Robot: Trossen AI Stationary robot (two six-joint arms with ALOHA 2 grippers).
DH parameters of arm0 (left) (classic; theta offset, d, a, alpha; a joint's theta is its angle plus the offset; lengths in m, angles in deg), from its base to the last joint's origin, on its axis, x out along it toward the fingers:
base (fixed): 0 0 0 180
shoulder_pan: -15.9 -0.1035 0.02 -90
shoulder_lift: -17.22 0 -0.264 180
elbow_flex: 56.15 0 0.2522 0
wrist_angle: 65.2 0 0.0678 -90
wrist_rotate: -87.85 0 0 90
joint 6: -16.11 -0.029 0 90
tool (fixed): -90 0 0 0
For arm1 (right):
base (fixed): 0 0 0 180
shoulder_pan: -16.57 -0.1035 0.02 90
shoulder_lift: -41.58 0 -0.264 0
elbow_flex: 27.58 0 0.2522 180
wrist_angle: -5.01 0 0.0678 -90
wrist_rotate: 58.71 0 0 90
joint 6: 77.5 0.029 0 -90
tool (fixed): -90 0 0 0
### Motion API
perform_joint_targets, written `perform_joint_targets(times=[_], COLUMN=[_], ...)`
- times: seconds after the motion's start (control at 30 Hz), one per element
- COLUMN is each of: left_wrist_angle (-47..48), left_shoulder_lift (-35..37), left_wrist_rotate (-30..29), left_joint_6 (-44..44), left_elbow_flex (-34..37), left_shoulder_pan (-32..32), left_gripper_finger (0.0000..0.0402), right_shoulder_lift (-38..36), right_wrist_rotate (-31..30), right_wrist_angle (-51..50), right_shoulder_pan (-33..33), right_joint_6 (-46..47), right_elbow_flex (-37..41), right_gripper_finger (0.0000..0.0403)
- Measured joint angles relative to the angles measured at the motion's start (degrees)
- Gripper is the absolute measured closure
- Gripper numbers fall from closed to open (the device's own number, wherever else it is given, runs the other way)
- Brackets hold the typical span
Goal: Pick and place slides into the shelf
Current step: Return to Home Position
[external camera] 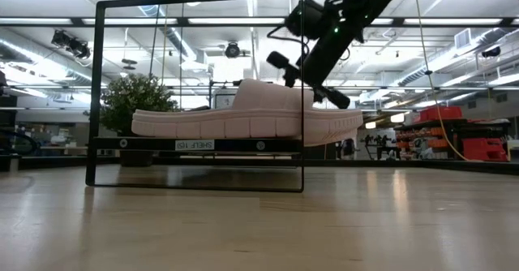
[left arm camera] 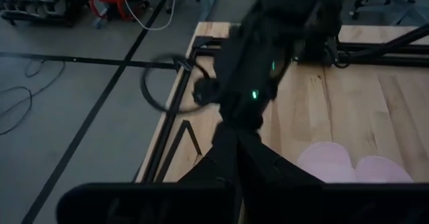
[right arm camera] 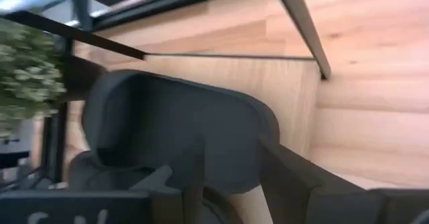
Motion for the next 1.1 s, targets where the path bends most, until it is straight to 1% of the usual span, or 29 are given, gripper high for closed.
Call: perform_joint_targets(times=[0.13, 0.23, 0.33, 0.5, 0.7, 0.83, 0.93, 1.03, 1.1], left_wrist_angle=[0.6, 0.5, 0.2, 0.3, -0.5, -0.9, -1.7, -4.2, -8.6], left_shoulder_lift=[-0.7, -0.9, -1.0, -0.7, 1.1, 3.2, 5.7, 9.5, 12.2], left_wrist_rotate=[0.5, 0.5, 0.6, 0.5, 0.6, 0.5, 0.5, 0.8, 1.8], left_joint_6=[0.0, 0.2, 0.5, 1.9, 4.5, 6.0, 6.0, 4.7, 4.6], left_elbow_flex=[0.2, 2.1, 5.9, 14.5, 23.6, 27.6, 29.9, 31.7, 33.0], left_shoulder_pan=[0.0, 0.0, -0.4, -0.5, -0.3, -0.3, -0.3, -0.3, -0.2], left_gripper_finger=[0.0380, 0.0381, 0.0387, 0.0393, 0.0383, 0.0380, 0.0386, 0.0393, 0.0395], right_shoulder_lift=[-2.5, -3.4, -3.9, -4.5, -5.6, -6.6, -8.2, -10.8, -13.1], right_wrist_rotate=[1.5, 2.0, 2.1, 1.1, -1.4, -3.7, -5.2, -7.2, -8.2], right_wrist_angle=[-2.6, -7.2, -11.8, -16.9, -23.3, -28.9, -31.8, -33.4, -33.8], right_shoulder_pan=[-0.6, -2.1, -3.7, -7.1, -10.7, -12.8, -14.3, -16.3, -17.8], right_joint_6=[-2.7, -4.3, -4.4, -5.0, -5.8, -5.6, -5.6, -6.4, -8.2], right_elbow_flex=[0.0, 0.0, 0.0, 0.0, 0.0, 0.0, 0.0, 0.0, 0.0], right_gripper_finger=[0.0265, 0.0265, 0.0265, 0.0265, 0.0265, 0.0265, 0.0265, 0.0265, 0.0265])
